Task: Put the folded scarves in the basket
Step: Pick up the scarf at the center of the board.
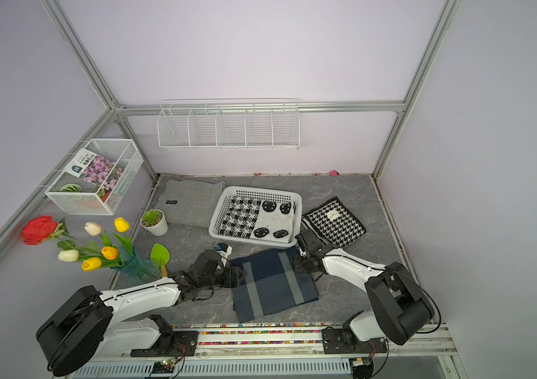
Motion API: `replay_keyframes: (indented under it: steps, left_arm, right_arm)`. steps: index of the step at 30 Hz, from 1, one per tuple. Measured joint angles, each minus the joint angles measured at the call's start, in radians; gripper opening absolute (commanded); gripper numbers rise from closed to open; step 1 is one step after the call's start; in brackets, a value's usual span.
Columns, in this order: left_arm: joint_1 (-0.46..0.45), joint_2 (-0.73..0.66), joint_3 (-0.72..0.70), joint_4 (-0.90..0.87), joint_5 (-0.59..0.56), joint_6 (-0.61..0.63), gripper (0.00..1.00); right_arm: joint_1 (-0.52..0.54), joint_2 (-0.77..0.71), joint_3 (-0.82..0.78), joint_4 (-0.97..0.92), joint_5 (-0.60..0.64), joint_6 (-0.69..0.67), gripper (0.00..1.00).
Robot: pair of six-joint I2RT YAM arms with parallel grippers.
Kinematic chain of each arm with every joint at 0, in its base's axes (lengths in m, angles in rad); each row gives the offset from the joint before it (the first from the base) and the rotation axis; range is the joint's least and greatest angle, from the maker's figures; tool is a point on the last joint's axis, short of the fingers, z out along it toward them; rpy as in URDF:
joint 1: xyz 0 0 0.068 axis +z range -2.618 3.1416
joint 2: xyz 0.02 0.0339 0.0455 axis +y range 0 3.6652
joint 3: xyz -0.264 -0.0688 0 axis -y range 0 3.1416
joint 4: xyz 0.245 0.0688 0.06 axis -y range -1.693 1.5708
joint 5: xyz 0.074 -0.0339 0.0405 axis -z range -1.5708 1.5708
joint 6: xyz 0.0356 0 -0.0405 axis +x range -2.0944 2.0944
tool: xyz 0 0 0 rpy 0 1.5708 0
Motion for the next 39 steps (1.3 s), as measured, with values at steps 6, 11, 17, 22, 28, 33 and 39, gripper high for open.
replay_keyframes:
  steps: [6, 11, 17, 22, 28, 33, 39]
  left_arm:
    - [-0.011, 0.034, 0.01, 0.04, -0.006, 0.001, 0.79]
    - [-0.054, 0.016, 0.017, -0.005, -0.094, -0.002, 0.78]
    - [-0.068, -0.029, 0.006, -0.084, -0.2, -0.007, 0.78]
    - [-0.071, 0.053, 0.031, -0.001, -0.189, 0.005, 0.71]
    - [-0.071, 0.168, 0.067, 0.115, -0.105, 0.017, 0.37]
    - [-0.069, 0.222, 0.084, 0.149, -0.034, 0.027, 0.0]
    - [-0.069, 0.199, 0.08, 0.121, 0.002, 0.031, 0.0]
  right_arm:
    - [0.0, -0.047, -0.038, 0.004, -0.003, 0.0, 0.0]
    - [0.0, -0.072, -0.057, 0.003, -0.004, 0.0, 0.0]
    - [0.0, -0.081, -0.063, 0.003, -0.007, 0.0, 0.0]
    - [0.001, -0.084, -0.066, 0.003, -0.008, 0.0, 0.0]
    - [0.005, -0.096, -0.072, 0.003, -0.007, 0.0, 0.0]
    - [0.015, -0.108, -0.081, 0.003, -0.002, 0.0, 0.0]
    - [0.064, -0.211, -0.114, -0.001, 0.016, -0.002, 0.0]
